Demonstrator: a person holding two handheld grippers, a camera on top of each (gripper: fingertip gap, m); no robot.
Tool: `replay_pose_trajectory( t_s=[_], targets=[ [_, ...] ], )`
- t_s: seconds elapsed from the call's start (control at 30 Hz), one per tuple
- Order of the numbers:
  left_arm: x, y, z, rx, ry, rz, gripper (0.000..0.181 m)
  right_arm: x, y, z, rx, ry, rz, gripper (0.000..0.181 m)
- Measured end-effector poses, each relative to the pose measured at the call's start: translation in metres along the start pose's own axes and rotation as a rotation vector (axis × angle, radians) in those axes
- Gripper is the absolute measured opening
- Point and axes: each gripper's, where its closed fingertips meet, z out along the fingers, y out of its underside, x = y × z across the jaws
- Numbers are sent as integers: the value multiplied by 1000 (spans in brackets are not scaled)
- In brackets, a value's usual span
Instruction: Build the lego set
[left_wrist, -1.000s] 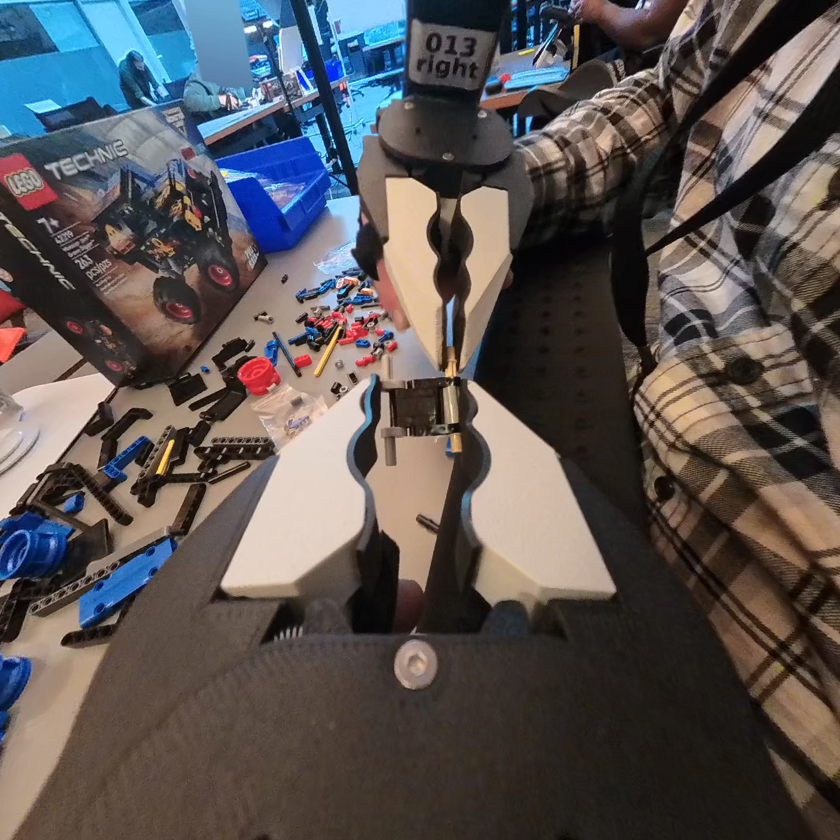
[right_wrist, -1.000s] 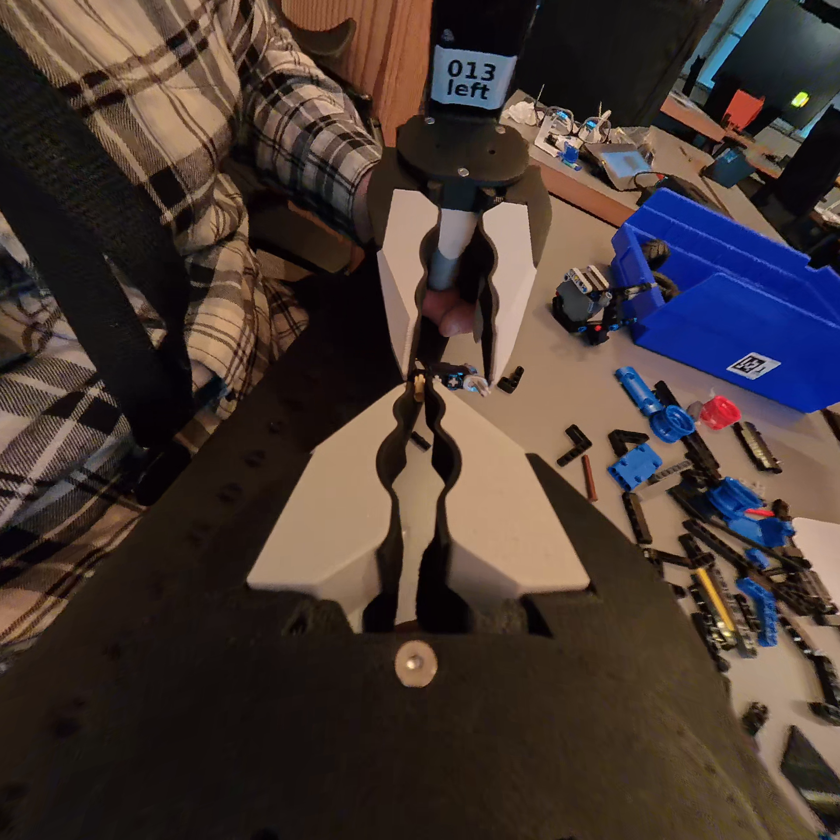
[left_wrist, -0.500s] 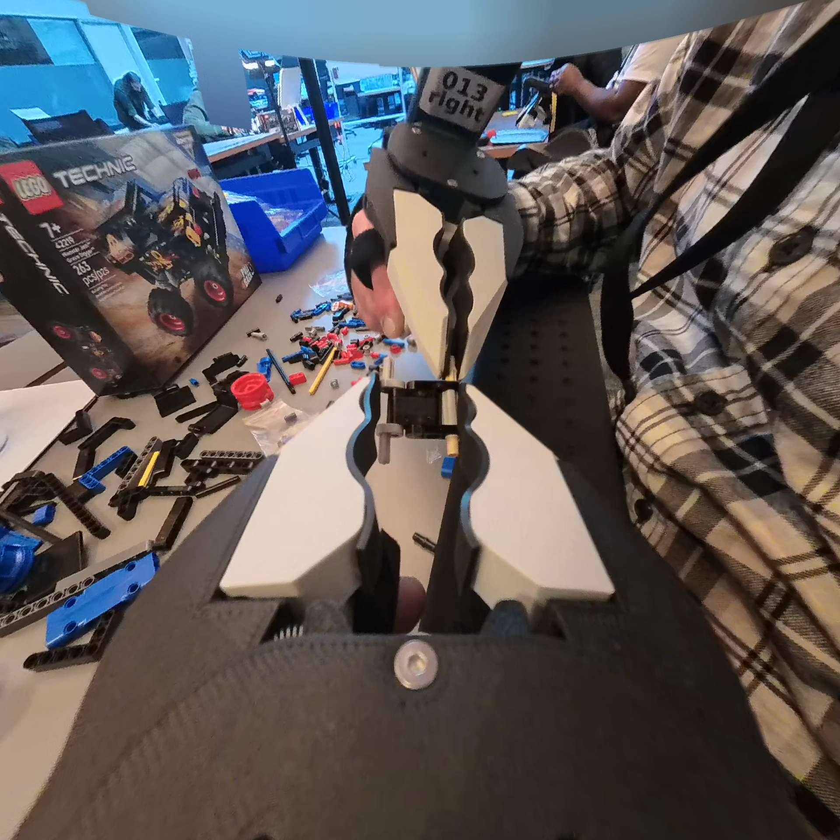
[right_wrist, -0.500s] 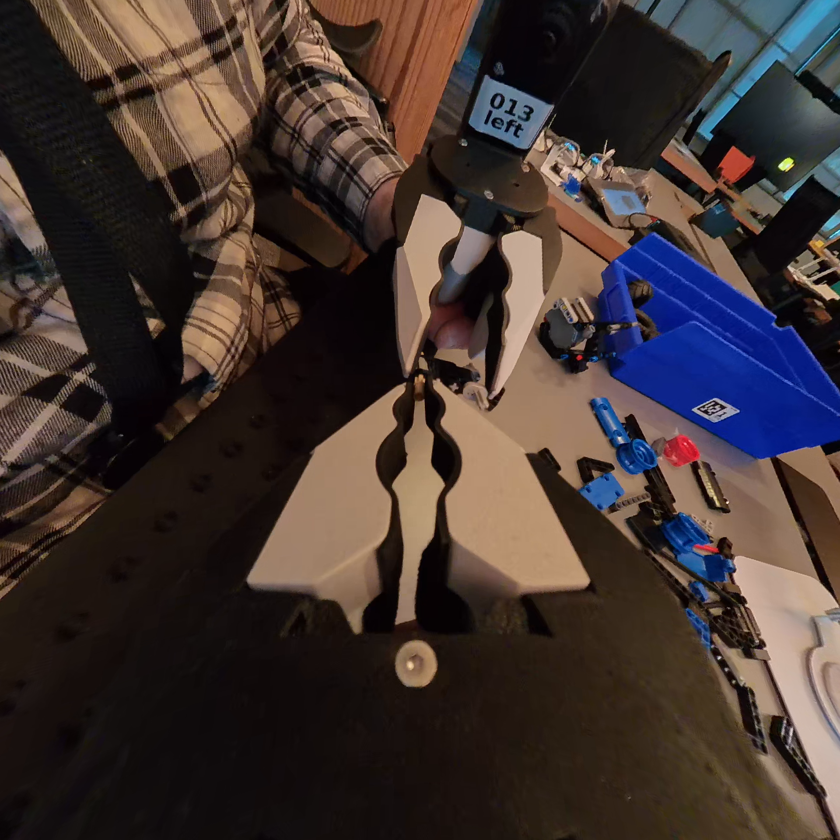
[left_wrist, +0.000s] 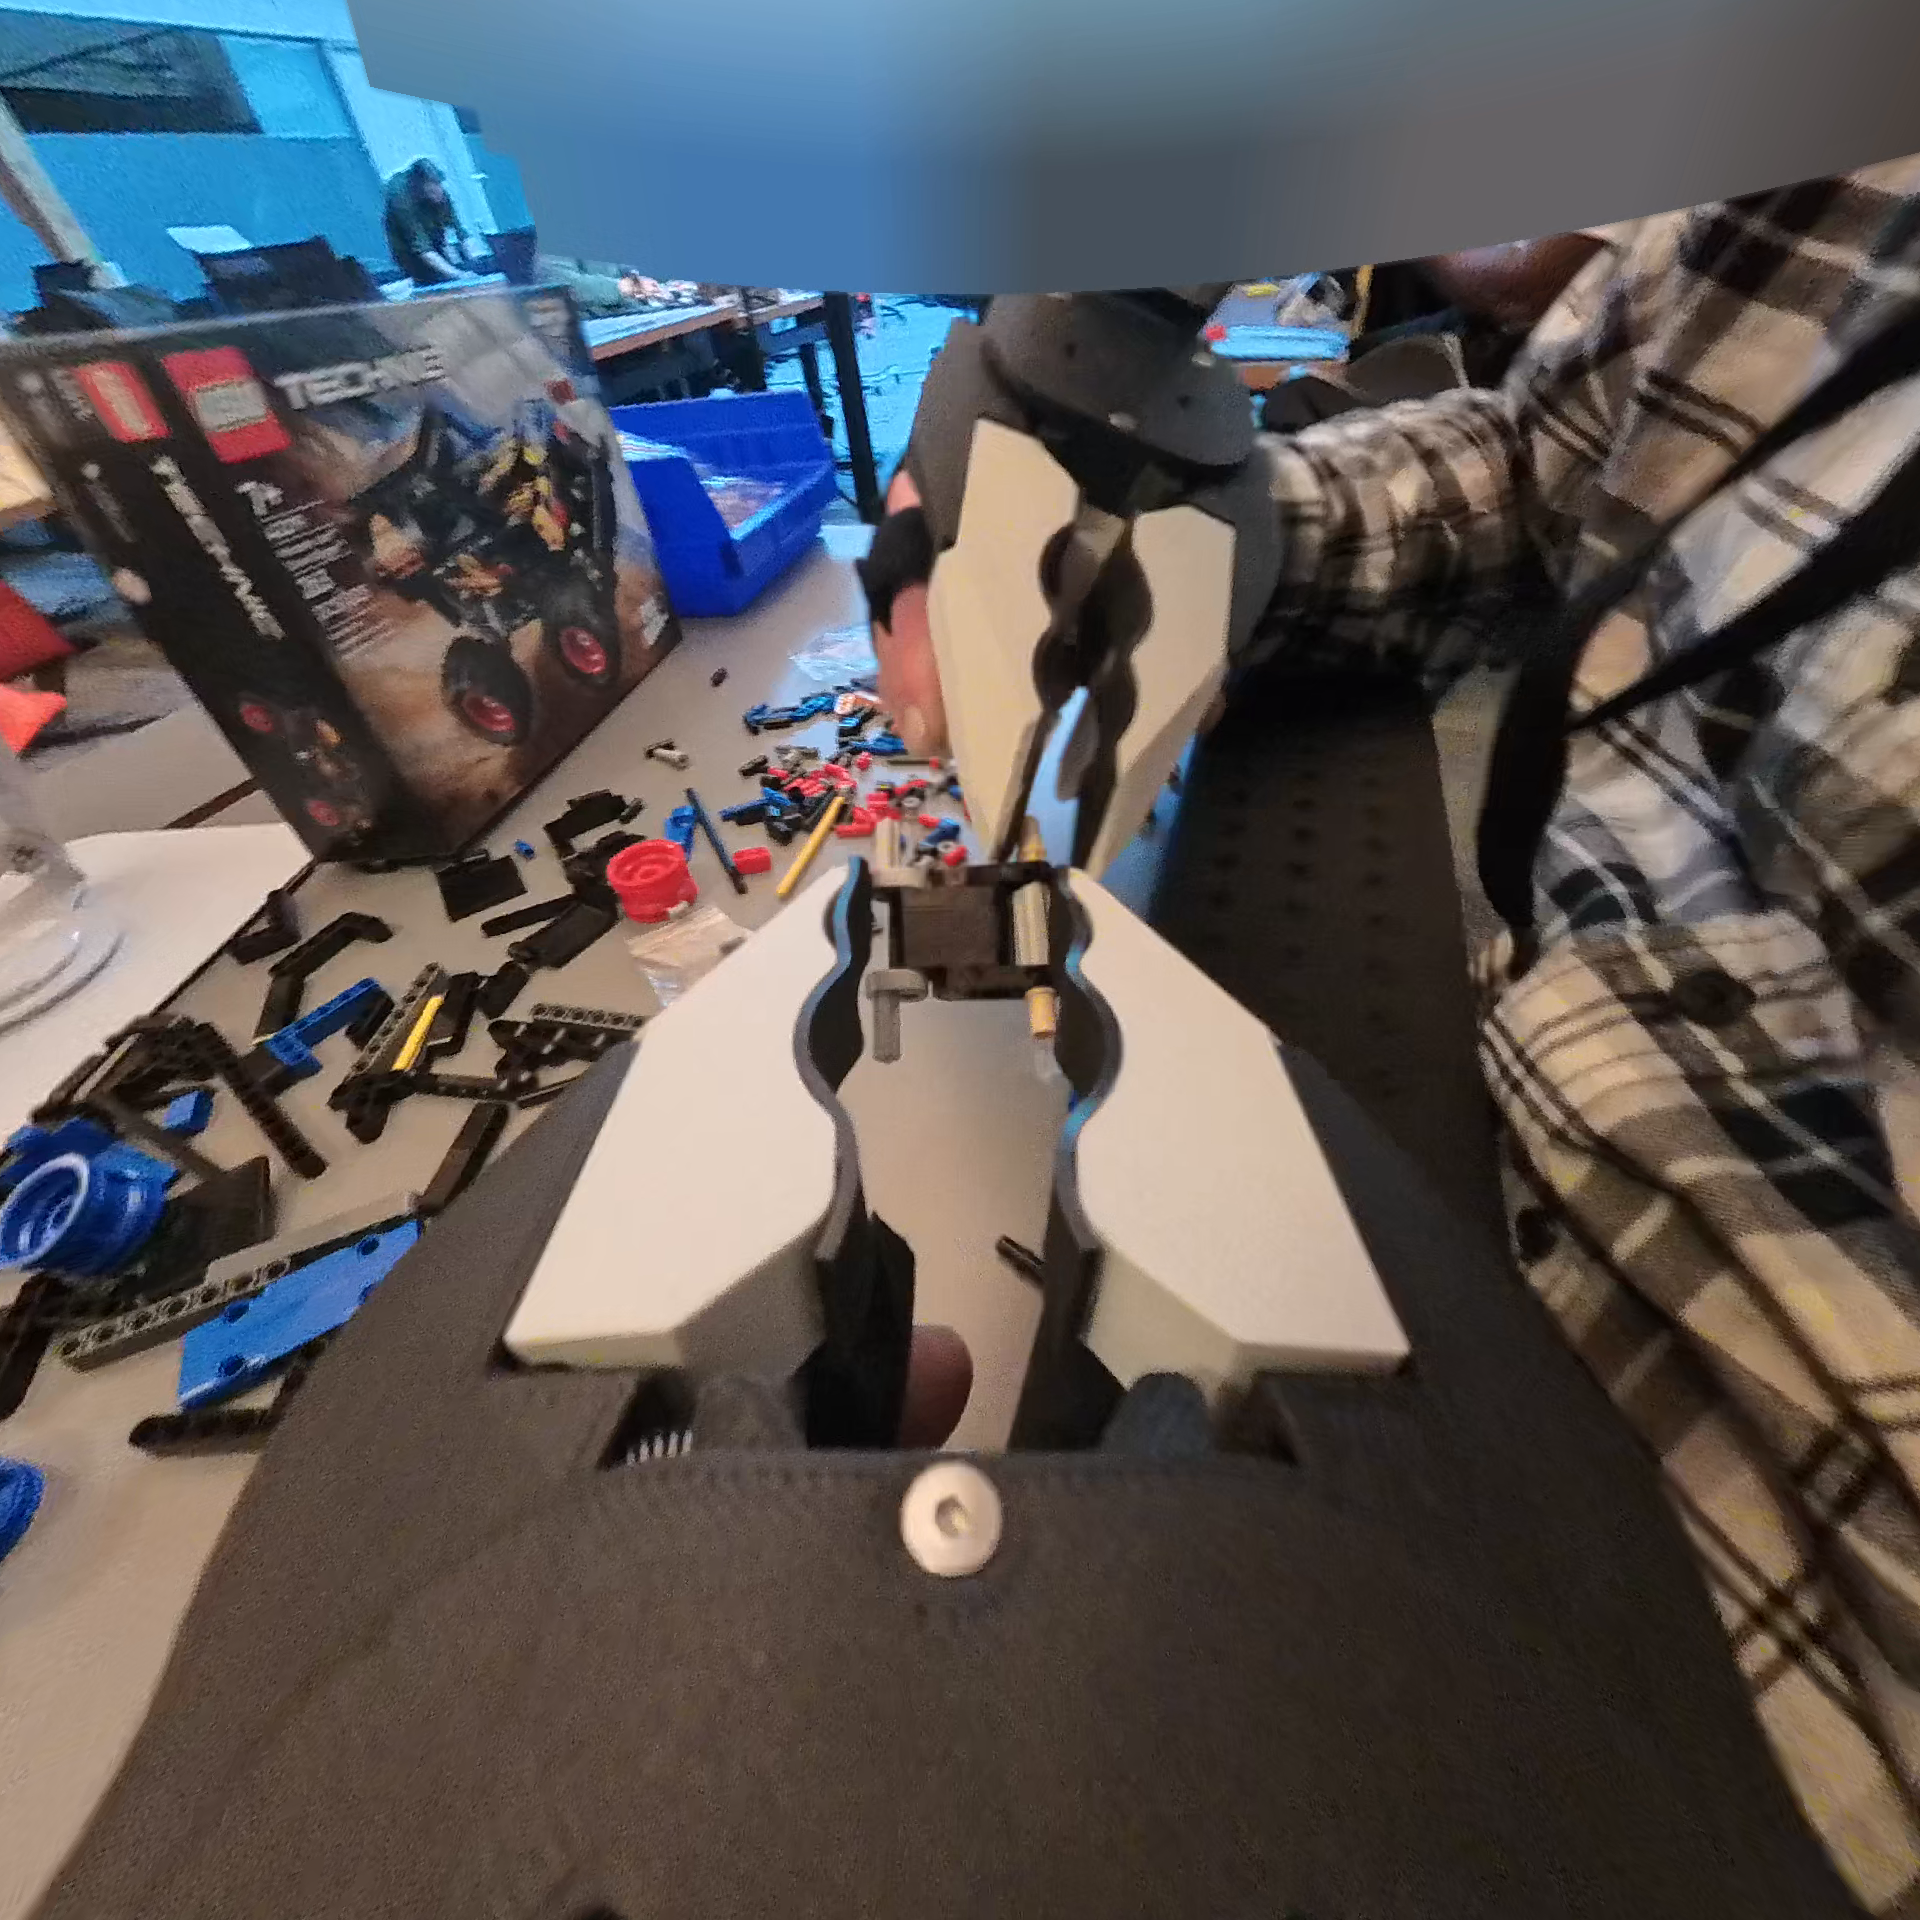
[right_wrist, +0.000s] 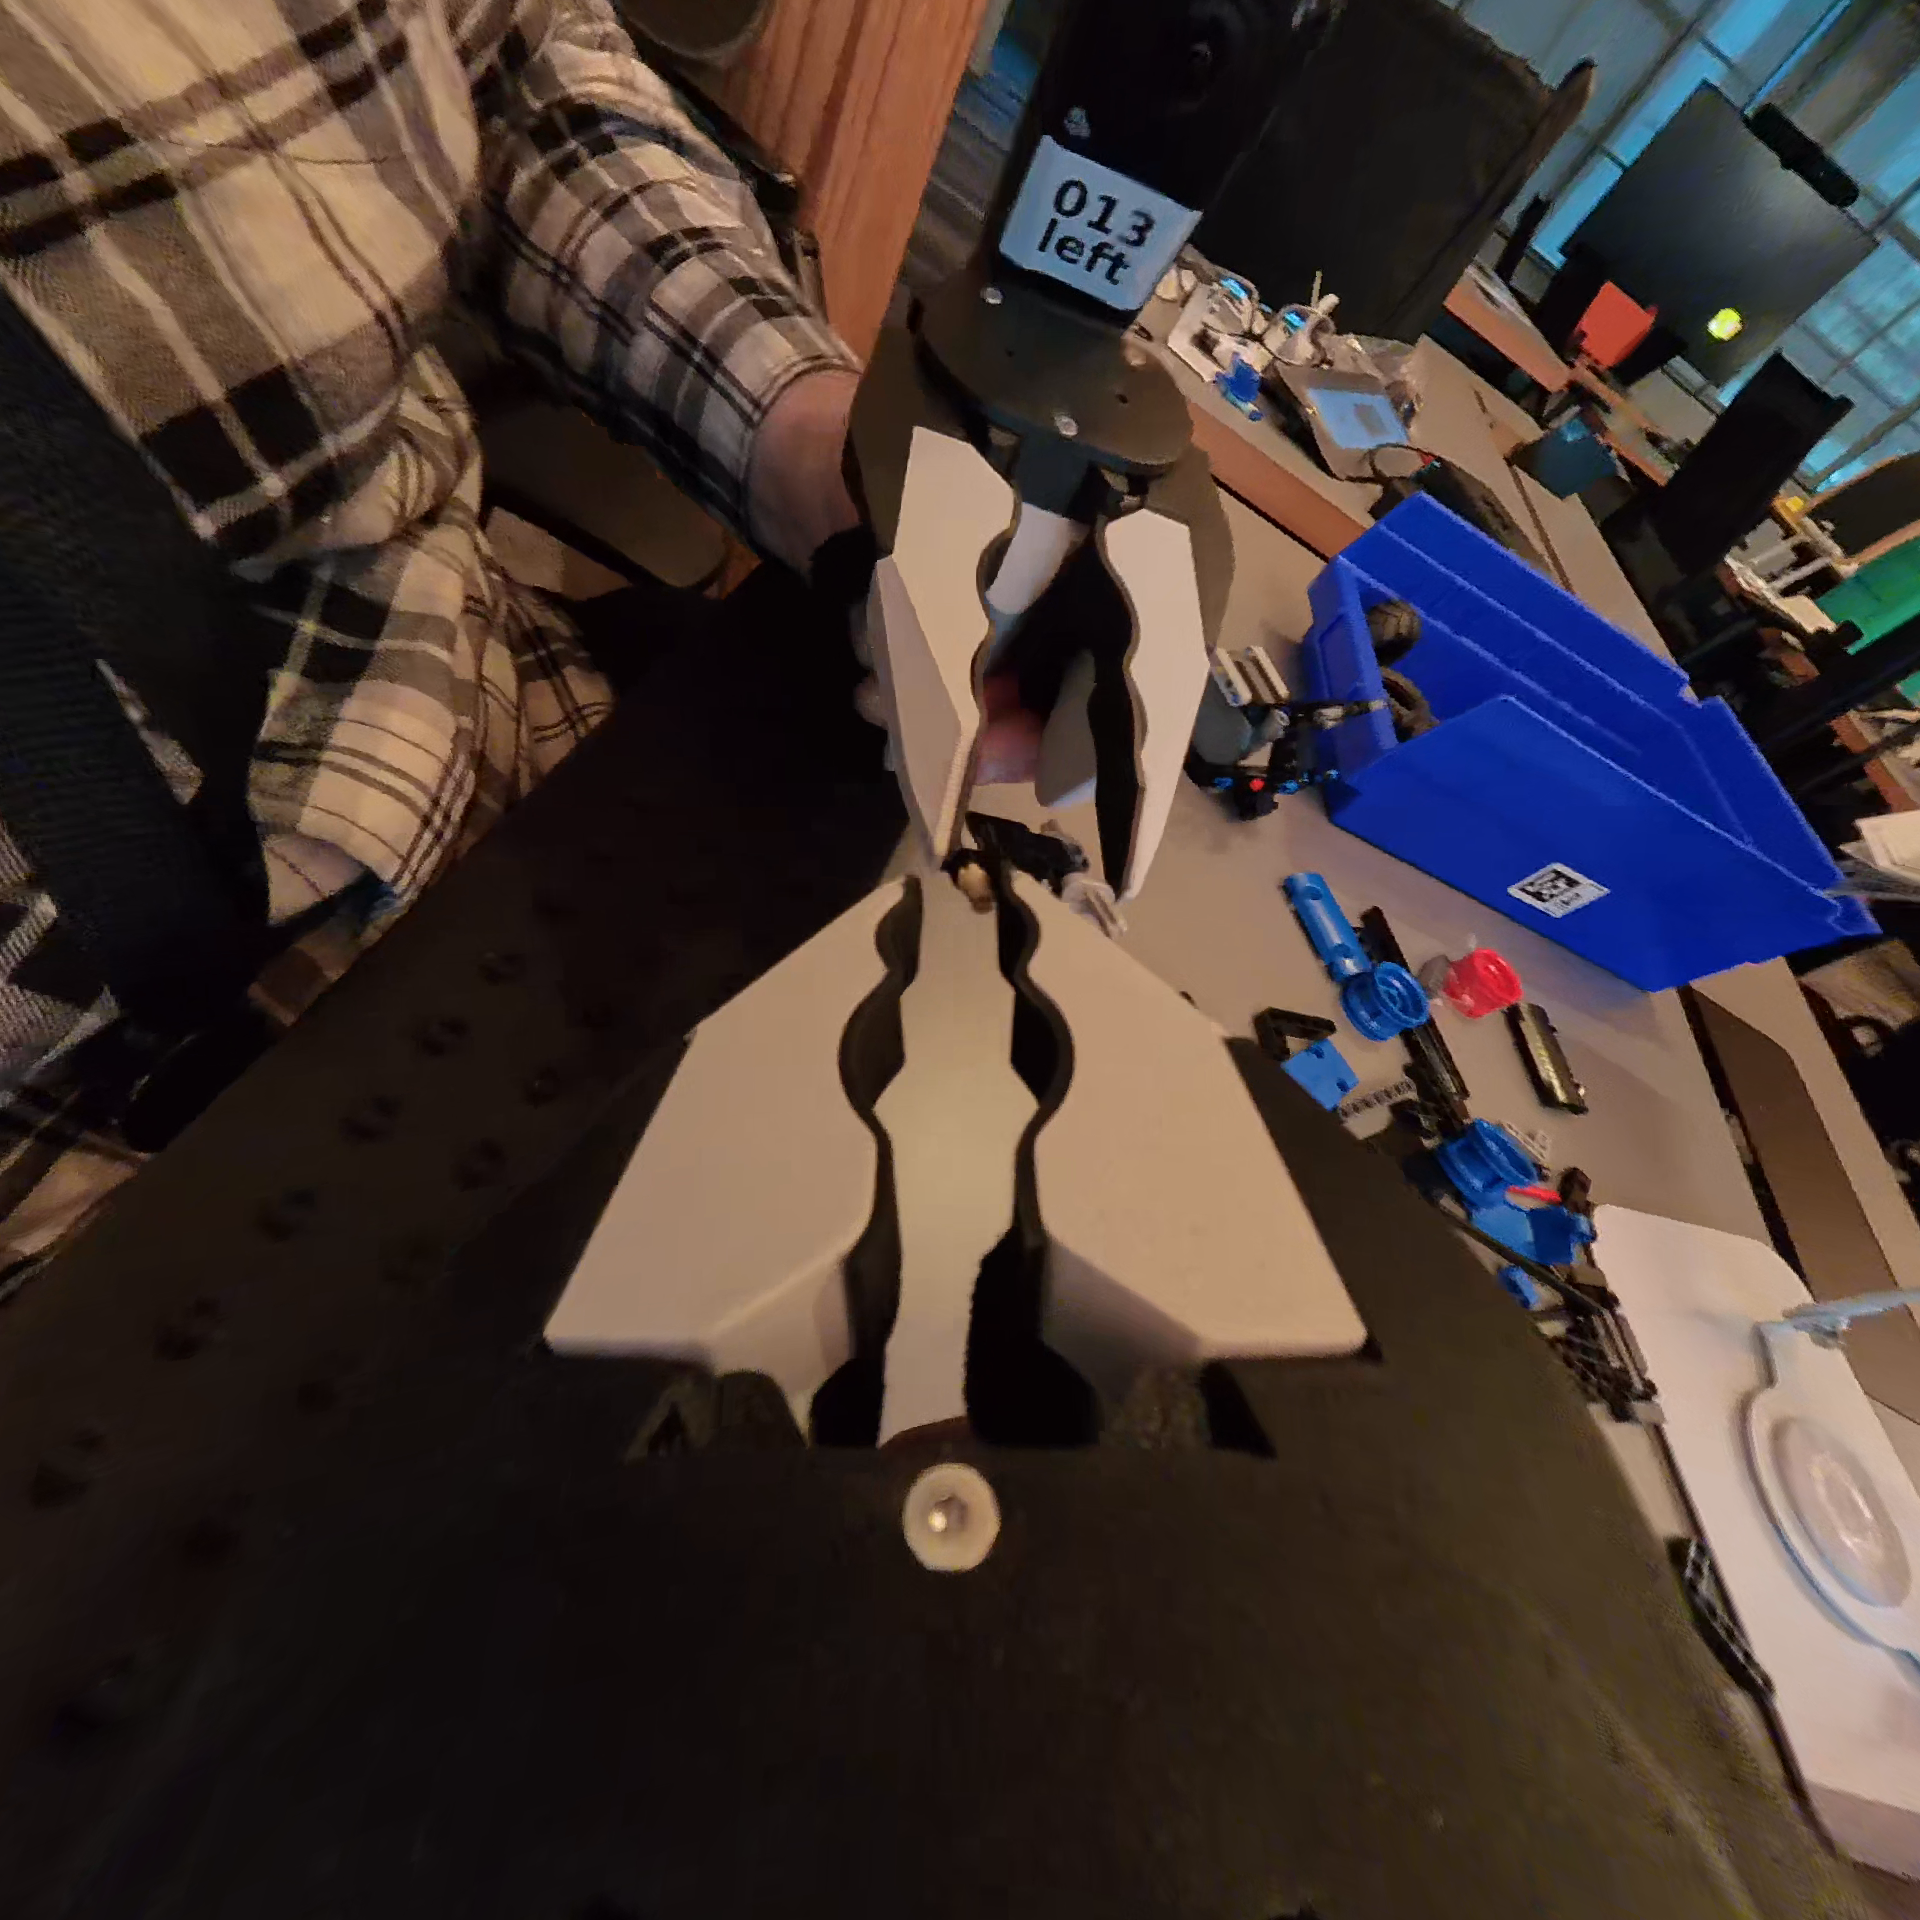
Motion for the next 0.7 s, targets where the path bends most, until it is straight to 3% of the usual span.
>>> replay_pose_trajectory(
  t_s=[0.13, 0.27, 0.43, 0.53, 0.7],
  targets=[
    [-29, -3, -4, 46, -104, -172, 33, 19, 1, -7, -54, 109, 44, 42],
    [-39, -13, 0, 123, -113, -337, 32, 43, 11, -2, -170, 373, 8, 57],
    [-46, -23, 6, 228, -110, -487, 33, 55, 6, 6, -243, 534, -38, 58],
    [-48, -28, 8, 283, -100, -552, 32, 66, 3, 2, -253, 627, -34, 47],
    [-49, -29, 9, 306, -103, -577, 32, 69, 3, 0, -276, 648, -54, 45]
  ],
)
